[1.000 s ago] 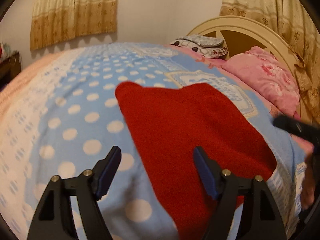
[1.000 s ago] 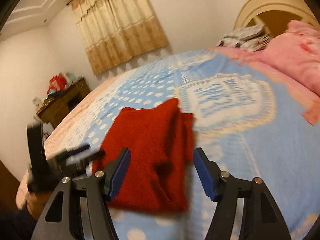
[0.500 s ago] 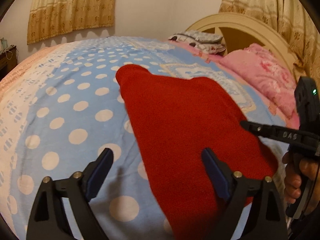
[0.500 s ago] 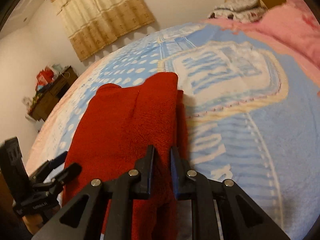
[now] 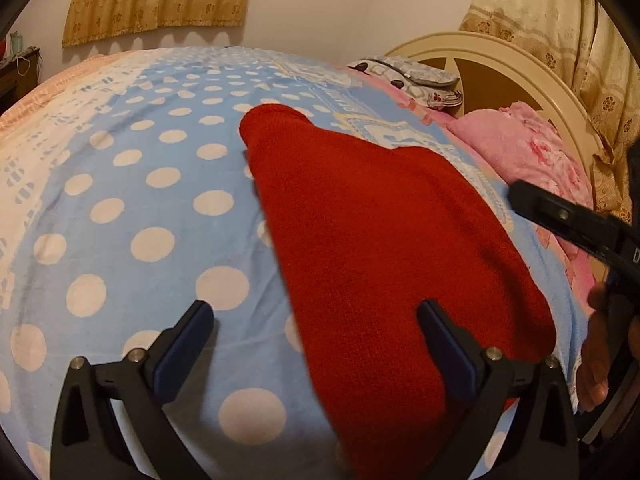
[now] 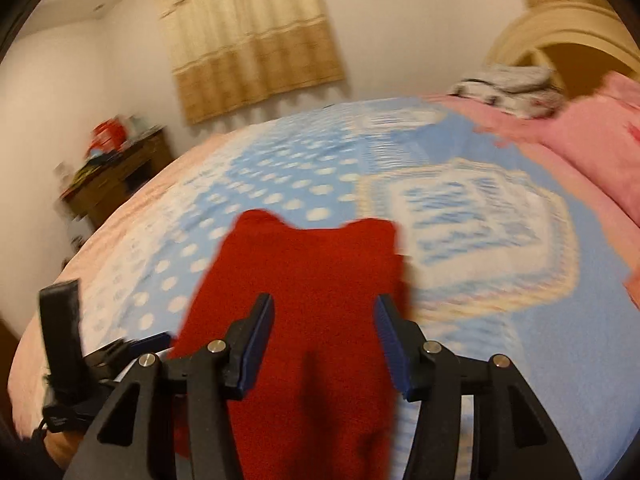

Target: Fold small clothes

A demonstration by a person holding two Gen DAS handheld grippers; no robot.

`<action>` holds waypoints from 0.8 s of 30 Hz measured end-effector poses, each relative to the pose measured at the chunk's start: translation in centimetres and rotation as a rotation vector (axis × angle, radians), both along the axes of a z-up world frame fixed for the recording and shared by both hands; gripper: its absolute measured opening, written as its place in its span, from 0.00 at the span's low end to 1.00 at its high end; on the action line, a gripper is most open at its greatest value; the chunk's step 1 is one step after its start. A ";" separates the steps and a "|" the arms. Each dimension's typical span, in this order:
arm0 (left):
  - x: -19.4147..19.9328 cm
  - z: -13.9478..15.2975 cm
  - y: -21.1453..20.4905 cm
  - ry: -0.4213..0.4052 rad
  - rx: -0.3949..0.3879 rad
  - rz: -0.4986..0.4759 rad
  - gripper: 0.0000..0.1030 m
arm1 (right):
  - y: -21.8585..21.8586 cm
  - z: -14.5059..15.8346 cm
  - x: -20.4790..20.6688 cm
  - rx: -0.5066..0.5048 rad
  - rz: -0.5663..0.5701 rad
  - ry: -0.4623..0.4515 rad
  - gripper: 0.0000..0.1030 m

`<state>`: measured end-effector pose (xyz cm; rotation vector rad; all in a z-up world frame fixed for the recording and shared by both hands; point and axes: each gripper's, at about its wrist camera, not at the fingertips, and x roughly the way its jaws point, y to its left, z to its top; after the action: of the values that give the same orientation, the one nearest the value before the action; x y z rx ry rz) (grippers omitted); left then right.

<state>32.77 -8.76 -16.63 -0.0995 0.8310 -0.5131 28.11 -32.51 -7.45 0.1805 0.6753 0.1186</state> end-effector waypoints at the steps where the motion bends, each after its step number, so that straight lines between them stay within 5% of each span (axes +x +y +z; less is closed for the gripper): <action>1: -0.1 0.0 0.0 -0.004 0.005 0.002 1.00 | 0.6 -0.1 0.6 0.001 0.032 0.006 0.51; 10: 0.0 0.0 0.0 -0.007 0.011 0.000 1.00 | 0.8 -3.6 4.1 -0.022 0.071 0.118 0.51; 24: 0.3 -0.1 -0.9 0.013 0.022 -0.040 1.00 | -1.6 -5.3 2.2 0.017 0.060 0.116 0.50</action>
<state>33.03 -9.65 -16.73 -0.0657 0.8524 -0.5415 30.34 -34.11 -12.72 0.1843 0.7961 0.1721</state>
